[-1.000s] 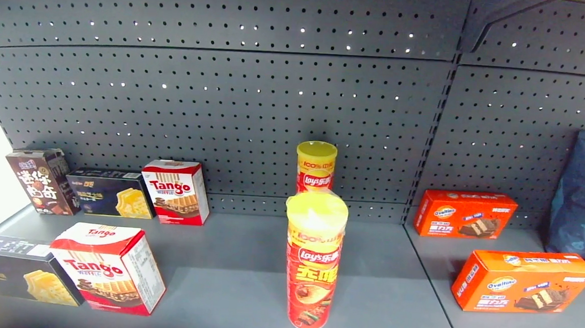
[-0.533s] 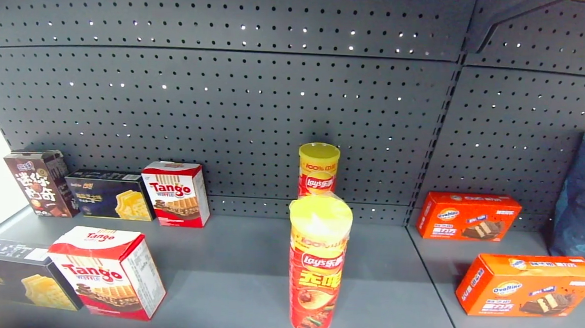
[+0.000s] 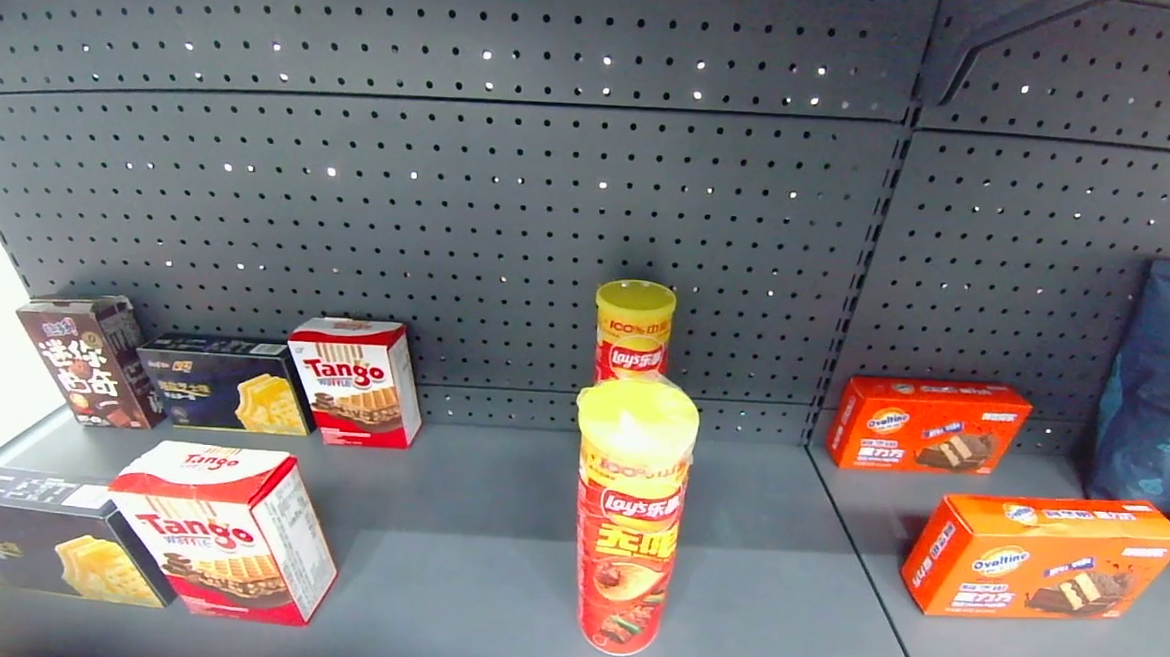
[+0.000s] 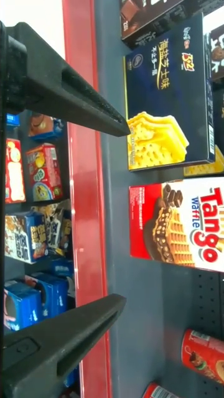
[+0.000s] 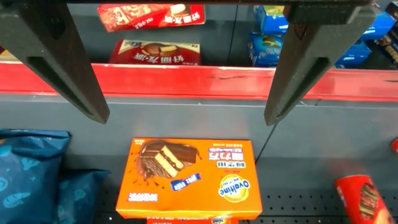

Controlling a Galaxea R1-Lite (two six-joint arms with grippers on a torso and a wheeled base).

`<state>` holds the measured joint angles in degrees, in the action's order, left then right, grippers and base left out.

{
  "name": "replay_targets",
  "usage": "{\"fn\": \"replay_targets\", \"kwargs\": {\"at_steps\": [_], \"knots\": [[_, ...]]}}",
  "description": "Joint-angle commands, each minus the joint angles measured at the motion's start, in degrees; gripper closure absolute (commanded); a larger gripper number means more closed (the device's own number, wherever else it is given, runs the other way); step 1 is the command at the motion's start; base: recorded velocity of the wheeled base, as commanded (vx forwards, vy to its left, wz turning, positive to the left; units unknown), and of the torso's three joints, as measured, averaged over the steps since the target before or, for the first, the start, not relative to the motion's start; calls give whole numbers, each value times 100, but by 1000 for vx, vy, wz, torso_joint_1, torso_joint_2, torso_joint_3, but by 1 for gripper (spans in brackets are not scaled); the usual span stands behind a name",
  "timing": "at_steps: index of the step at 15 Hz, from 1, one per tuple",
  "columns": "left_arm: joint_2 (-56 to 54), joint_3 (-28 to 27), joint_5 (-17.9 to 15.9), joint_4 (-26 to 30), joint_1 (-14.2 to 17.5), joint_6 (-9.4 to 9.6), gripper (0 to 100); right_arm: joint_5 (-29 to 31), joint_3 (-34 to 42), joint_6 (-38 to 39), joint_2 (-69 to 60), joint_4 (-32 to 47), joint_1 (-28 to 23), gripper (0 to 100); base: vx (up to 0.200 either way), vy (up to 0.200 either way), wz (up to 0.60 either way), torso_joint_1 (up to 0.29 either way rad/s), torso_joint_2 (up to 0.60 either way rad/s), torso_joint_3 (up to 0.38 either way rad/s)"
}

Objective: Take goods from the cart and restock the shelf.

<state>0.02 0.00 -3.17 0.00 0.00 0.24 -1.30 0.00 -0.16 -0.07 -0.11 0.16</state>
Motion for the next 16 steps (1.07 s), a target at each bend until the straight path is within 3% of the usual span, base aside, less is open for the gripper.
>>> {"fn": "replay_targets", "kwargs": {"at_steps": [1, 13, 16], "knots": [[-2, 0, 1, 0, 0, 2, 0, -1, 0, -2, 7, 2, 2, 0, 0, 0, 0, 0, 0, 0], [-2, 0, 1, 0, 0, 2, 0, -1, 0, -2, 7, 2, 2, 0, 0, 0, 0, 0, 0, 0], [-2, 0, 1, 0, 0, -7, 0, -1, 0, -2, 7, 2, 2, 0, 0, 133, 0, 2, 0, 0]]}}
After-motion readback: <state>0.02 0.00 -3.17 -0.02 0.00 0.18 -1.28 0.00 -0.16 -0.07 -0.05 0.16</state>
